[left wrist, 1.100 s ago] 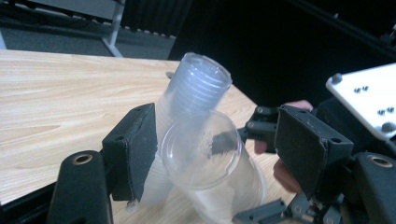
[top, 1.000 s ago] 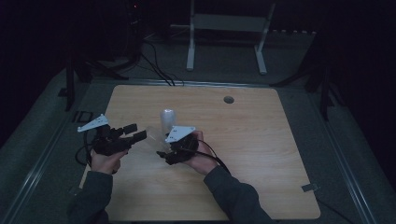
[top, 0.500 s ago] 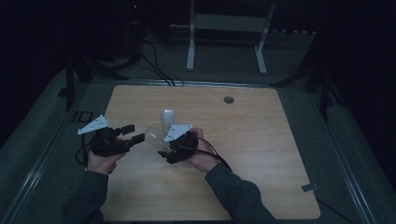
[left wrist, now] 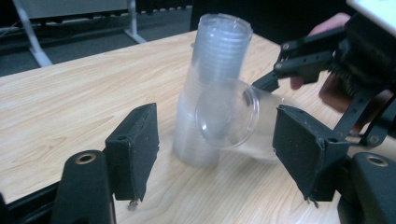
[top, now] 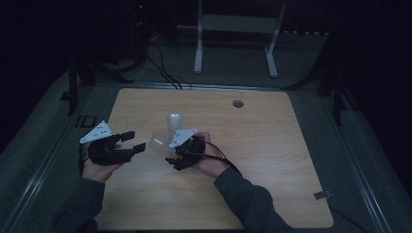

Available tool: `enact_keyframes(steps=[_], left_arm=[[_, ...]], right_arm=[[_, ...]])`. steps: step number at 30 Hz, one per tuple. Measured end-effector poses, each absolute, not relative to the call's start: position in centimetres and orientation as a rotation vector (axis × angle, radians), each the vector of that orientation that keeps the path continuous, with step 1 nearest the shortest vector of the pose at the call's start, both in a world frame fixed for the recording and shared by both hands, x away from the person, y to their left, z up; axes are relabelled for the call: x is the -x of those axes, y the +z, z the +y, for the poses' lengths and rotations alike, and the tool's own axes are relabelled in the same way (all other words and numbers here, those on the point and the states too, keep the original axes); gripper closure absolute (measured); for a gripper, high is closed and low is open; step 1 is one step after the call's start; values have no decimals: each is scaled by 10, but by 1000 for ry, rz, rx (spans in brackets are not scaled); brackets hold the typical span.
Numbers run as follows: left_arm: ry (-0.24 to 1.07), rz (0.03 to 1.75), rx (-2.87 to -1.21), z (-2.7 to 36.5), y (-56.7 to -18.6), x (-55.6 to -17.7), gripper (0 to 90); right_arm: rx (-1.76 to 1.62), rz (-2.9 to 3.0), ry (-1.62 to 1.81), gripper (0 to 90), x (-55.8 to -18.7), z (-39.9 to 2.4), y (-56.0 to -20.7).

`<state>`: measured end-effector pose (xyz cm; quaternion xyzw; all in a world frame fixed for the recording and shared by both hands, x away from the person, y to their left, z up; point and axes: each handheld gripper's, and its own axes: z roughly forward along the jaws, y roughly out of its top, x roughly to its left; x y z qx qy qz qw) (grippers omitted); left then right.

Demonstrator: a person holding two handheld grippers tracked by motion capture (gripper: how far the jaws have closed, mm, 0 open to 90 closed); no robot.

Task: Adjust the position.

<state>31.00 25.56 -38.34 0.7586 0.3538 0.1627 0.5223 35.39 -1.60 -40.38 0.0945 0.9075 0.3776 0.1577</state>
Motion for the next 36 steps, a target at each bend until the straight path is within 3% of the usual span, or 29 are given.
enact_keyframes(steps=[36], left_arm=[[450,767,-2111,235,-394,-310,271]], right_arm=[[-94,2735,823,308,-359,-2,-400]])
